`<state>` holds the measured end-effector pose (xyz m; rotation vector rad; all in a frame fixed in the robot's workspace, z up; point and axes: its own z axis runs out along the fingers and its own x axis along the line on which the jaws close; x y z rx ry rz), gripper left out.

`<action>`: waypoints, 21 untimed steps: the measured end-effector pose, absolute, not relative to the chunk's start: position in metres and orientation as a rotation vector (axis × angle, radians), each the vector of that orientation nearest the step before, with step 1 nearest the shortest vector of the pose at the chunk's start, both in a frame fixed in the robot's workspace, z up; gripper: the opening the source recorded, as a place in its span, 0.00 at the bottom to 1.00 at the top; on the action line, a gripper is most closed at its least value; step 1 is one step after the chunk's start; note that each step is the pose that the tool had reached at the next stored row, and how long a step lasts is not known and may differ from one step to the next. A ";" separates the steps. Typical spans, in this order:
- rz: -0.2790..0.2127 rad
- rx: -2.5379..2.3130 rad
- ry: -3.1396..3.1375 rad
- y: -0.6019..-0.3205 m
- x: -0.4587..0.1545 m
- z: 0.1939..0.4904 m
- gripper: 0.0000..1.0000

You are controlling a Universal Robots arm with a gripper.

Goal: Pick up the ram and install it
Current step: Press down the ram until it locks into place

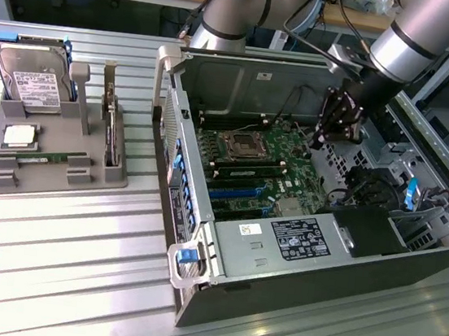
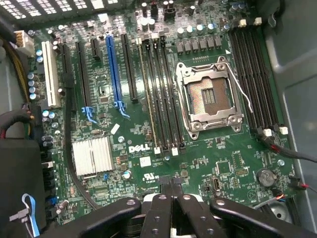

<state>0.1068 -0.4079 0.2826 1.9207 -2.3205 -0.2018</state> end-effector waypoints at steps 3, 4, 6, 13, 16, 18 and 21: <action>-0.207 1.857 -2.376 -0.408 0.107 0.282 0.10; -0.209 1.828 -2.400 -0.408 0.107 0.282 0.10; -0.212 1.787 -2.433 -0.408 0.107 0.281 0.10; -0.223 1.645 -2.541 -0.408 0.107 0.279 0.10; -0.225 1.606 -2.568 -0.408 0.107 0.278 0.10; -0.227 1.573 -2.591 -0.408 0.107 0.277 0.10; -0.231 1.523 -2.624 -0.408 0.107 0.276 0.10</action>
